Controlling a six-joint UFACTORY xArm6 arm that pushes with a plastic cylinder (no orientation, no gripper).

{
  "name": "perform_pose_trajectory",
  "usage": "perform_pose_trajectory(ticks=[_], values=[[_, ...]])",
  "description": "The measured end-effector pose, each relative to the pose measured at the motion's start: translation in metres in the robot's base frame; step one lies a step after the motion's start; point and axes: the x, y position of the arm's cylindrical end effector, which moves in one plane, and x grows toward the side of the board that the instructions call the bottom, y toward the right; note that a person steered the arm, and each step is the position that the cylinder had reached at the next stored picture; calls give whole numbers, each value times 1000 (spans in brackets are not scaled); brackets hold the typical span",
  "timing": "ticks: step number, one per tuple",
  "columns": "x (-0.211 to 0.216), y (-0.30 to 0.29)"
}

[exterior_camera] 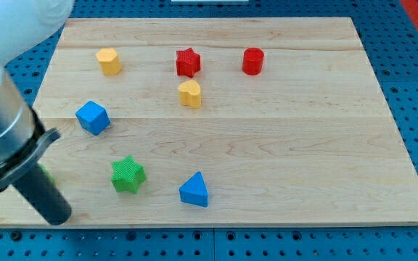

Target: Push the green circle closer to the blue cube

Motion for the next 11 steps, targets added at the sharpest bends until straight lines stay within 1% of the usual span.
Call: perform_pose_trajectory(ticks=[1,2,3,4,5,6,7,8,10,11], values=[[-27,-3],[-56,-33],[-23,-42],[-3,-58],[-13,-100],[-42,-87],[-85,-75],[-101,-52],[-90,-35],[-83,-7]])
